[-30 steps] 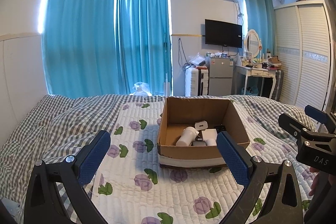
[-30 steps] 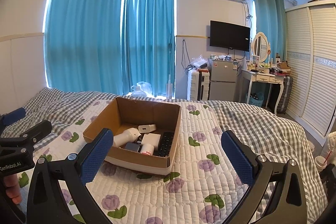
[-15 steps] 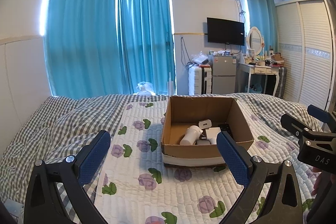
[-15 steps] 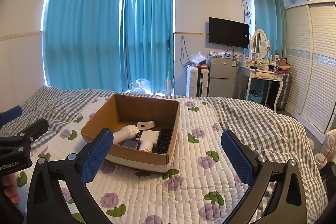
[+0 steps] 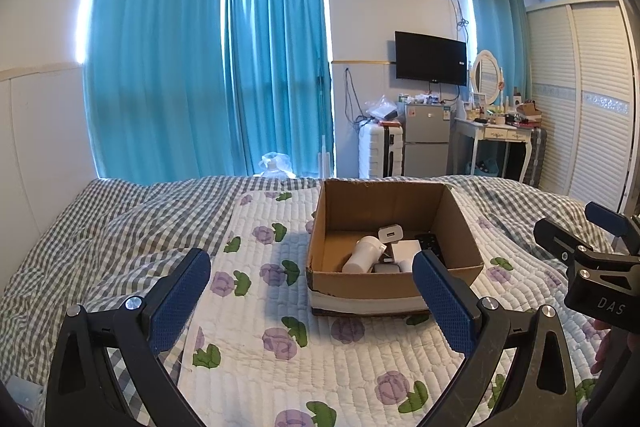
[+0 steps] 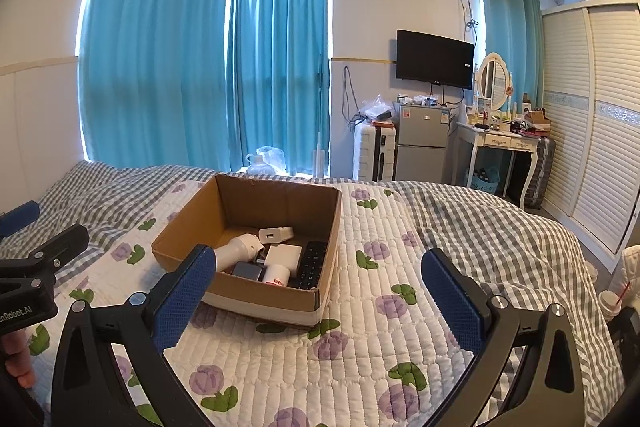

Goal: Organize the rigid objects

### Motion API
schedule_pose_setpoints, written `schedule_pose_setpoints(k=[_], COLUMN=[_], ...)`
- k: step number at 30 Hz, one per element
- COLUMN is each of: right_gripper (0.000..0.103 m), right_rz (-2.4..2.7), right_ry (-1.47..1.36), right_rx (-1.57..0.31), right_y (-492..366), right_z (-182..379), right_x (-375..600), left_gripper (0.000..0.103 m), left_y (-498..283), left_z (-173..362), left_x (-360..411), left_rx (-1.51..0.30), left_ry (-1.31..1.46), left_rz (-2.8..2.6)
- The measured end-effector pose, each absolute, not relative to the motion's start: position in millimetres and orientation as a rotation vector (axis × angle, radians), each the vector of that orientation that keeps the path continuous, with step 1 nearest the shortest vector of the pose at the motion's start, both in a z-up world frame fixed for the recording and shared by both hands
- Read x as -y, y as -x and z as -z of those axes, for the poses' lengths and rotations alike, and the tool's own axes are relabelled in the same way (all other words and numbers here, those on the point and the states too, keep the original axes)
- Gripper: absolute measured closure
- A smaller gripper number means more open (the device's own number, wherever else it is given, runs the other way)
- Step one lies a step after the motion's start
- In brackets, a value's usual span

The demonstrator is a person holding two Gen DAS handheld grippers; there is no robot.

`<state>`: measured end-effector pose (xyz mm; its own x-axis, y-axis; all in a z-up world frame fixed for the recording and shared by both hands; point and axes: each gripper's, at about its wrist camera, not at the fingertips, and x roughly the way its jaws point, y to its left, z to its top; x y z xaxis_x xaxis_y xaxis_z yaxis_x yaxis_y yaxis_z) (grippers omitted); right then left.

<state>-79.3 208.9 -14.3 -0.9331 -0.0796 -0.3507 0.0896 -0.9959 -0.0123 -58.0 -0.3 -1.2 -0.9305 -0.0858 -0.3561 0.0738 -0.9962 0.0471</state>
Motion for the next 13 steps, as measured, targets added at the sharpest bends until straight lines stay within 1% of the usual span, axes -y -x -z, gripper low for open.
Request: schedule_pose_setpoints(k=[13], right_gripper=[0.0], right_rz=[3.004], right_ry=[-0.555], right_rx=[-0.043], right_y=[80.5], right_z=[17.4], right_x=[-207.6], left_gripper=[0.0], left_y=[58.1], left_z=[5.3], left_x=[-4.0], left_rx=[0.085], left_ry=[-0.585], left_rz=[3.0])
